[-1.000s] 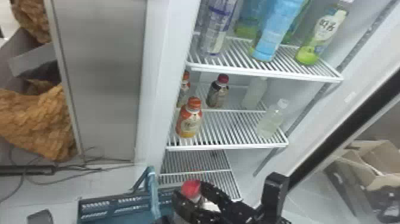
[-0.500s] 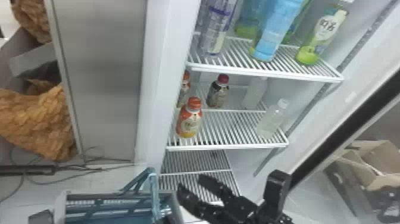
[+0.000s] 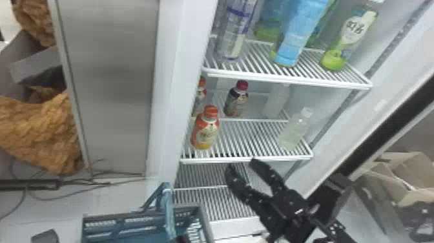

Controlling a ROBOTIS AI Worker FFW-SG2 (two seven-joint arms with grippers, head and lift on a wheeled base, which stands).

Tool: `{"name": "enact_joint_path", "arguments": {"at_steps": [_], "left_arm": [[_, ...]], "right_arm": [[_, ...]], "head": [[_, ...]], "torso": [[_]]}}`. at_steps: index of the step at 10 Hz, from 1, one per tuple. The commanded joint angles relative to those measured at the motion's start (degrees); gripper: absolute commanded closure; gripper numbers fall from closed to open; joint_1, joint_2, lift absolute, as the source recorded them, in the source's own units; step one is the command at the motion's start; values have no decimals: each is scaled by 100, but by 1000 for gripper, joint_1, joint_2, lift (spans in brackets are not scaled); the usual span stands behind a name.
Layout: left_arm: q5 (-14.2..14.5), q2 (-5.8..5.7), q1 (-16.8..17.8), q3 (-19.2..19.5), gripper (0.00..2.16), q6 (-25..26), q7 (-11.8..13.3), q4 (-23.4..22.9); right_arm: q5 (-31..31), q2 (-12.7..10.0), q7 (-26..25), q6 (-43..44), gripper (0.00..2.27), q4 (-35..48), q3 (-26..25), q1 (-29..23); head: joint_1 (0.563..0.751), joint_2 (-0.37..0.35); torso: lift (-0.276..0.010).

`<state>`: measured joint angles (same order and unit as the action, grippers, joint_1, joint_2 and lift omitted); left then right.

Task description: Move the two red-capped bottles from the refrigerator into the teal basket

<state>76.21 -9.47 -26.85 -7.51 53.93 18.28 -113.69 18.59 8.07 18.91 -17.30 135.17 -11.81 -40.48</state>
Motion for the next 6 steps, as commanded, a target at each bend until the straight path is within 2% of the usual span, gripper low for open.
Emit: {"name": "enact_joint_path", "arguments": {"at_steps": [1, 4, 6], "left_arm": [[0, 24, -29, 20, 1142, -22, 0, -1], [35, 51, -29, 9, 1141, -22, 0, -1], [35, 42, -1, -37, 1141, 6, 0, -1]], "right_arm": [[-30, -68, -125, 550, 453, -179, -98, 68], [27, -112, -432, 1703, 453, -911, -30, 476], [15, -104, -529, 2096, 453, -1361, 27, 743]], "head": [[695, -350], [695, -350], [695, -350]], "torso": [[-228], [-228], [-228]]}}
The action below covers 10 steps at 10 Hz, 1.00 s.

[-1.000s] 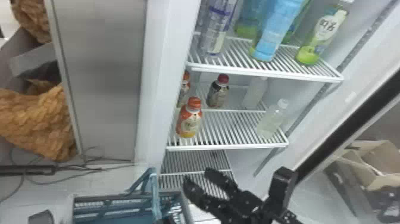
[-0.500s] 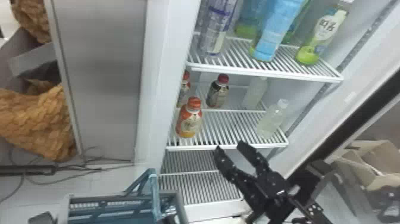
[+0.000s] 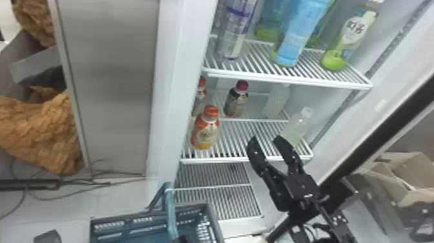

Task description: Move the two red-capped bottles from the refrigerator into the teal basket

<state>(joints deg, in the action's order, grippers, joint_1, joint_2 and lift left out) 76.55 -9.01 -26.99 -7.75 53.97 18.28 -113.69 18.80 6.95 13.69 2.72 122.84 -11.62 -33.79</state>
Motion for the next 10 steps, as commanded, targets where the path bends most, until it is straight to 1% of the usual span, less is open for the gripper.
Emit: {"name": "enact_joint_path", "arguments": {"at_steps": [1, 4, 6, 8, 10], "left_arm": [[0, 5, -14, 10, 1141, 31, 0, 0], [12, 5, -14, -2, 1139, 59, -9, 28], [23, 5, -14, 10, 1139, 45, -9, 28], [23, 5, 0, -13, 1139, 45, -9, 28], [35, 5, 14, -13, 1139, 45, -9, 42]], "right_arm": [[-6, 8, -15, 446, 453, -451, 8, 271], [-189, 8, -50, 938, 452, -1168, 54, 778], [-234, 25, -68, 980, 410, -1477, 88, 989], [-326, 60, -68, 1008, 311, -1955, 123, 1326], [-337, 87, -68, 994, 162, -2166, 180, 1551]], "head": [[695, -350], [695, -350], [695, -350], [695, -350], [695, -350]], "torso": [[-228], [-228], [-228], [-228], [-228]]}}
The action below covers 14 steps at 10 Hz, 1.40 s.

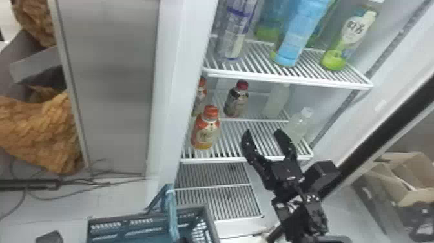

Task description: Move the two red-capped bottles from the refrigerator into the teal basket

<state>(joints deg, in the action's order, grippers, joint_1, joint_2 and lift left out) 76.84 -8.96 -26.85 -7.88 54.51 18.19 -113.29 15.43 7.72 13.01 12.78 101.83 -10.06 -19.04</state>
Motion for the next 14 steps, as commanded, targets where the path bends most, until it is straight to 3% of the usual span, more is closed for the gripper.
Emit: {"name": "enact_joint_path", "arguments": {"at_steps": [1, 6, 14], "left_arm": [[5, 0, 14, -12, 1139, 5, 0, 16], [51, -9, 84, -69, 1138, 5, 0, 58], [85, -18, 98, -69, 1138, 19, 0, 73]], "right_arm": [[-1, 37, -9, -12, 93, -178, 69, 189], [-115, 98, 0, -293, 79, -1092, 206, 1145], [-492, 177, -53, -1010, 79, -1612, 206, 1961]], "head": [[695, -350], [695, -350], [695, -350]], "torso": [[-228], [-228], [-228]]}}
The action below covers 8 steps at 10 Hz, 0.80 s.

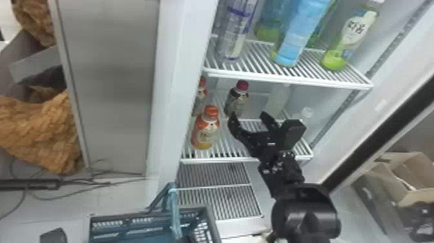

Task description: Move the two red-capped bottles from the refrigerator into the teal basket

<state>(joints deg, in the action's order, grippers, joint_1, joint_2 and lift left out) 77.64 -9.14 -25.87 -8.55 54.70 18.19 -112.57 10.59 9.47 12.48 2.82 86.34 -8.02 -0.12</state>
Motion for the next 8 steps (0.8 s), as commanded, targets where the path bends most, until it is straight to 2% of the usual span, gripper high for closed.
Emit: {"name": "enact_joint_path", "arguments": {"at_steps": [1, 8], "left_arm": [[5, 0, 0, 9, 1138, -14, 0, 0], [17, 0, 42, -13, 1138, -28, 0, 28]], "right_arm": [[-19, 2, 1, -14, 79, -176, 2, 181], [3, 73, -61, -141, 71, -1034, 185, 1011]], "head": [[695, -350], [695, -350]], "torso": [[-228], [-228]]}}
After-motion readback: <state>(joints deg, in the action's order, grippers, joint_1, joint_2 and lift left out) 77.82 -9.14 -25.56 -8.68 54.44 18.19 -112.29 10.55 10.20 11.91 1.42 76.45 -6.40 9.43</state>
